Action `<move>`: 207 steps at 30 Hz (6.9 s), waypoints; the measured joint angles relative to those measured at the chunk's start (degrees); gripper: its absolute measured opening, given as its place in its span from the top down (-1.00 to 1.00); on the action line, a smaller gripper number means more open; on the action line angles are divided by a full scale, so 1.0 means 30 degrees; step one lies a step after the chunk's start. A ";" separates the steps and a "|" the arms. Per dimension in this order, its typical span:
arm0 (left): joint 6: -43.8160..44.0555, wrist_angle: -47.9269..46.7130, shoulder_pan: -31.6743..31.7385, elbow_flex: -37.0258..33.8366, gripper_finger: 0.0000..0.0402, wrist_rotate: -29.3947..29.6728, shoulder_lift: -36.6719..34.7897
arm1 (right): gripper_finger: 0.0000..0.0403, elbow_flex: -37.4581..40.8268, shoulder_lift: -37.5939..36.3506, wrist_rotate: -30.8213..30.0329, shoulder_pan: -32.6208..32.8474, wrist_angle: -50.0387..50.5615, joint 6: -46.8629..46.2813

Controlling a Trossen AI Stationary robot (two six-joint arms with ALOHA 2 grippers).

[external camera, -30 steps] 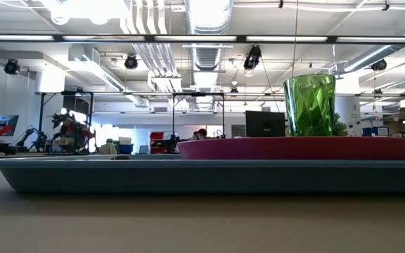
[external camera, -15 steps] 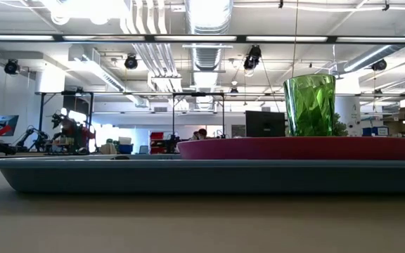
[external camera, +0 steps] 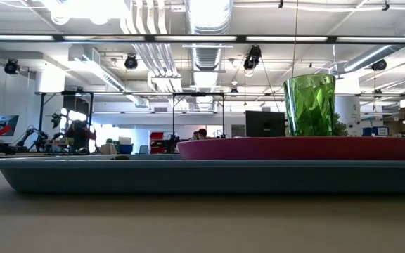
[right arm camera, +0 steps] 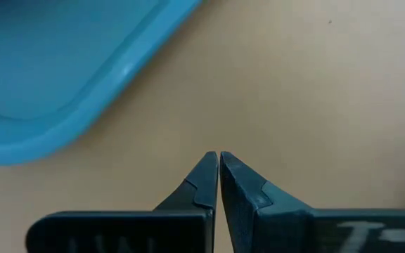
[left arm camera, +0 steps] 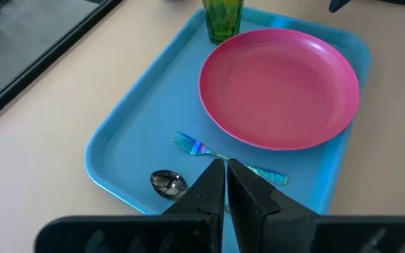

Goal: Pick and place plate/cup/fork/spoon on tray
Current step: Adjust the blue serving tray, then return to Home Position

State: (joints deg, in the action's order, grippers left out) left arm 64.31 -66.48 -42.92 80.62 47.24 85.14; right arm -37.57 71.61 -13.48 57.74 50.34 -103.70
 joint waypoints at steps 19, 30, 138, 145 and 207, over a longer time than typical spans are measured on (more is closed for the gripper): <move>-0.0051 0.0008 -0.0007 -0.0022 1.00 -0.0167 0.0000 | 0.96 0.1174 0.0148 -0.2591 -0.0194 -0.2052 -0.0725; -0.0036 0.0008 -0.0007 -0.0029 1.00 -0.0167 -0.0006 | 0.96 0.1147 0.1029 -0.3233 -0.1558 -0.3726 0.0768; -0.0054 0.1509 -0.0073 -0.0117 1.00 -0.0378 -0.0007 | 0.96 -0.7786 0.7898 -0.2148 -0.3096 -0.5035 0.7953; -0.1857 0.1508 -0.0066 0.0360 1.00 0.0359 -0.0007 | 0.96 -1.0652 0.7736 -0.4160 -0.3234 -0.5372 1.3296; -1.2282 2.4083 -0.1150 -1.7855 1.00 -2.4670 -2.4856 | 0.96 -1.1084 -1.4222 0.2374 -0.3752 -0.6851 3.3481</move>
State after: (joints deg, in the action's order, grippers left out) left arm 27.47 5.77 -46.37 27.05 -26.77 10.57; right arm -70.82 28.95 -6.35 46.48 29.78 -3.26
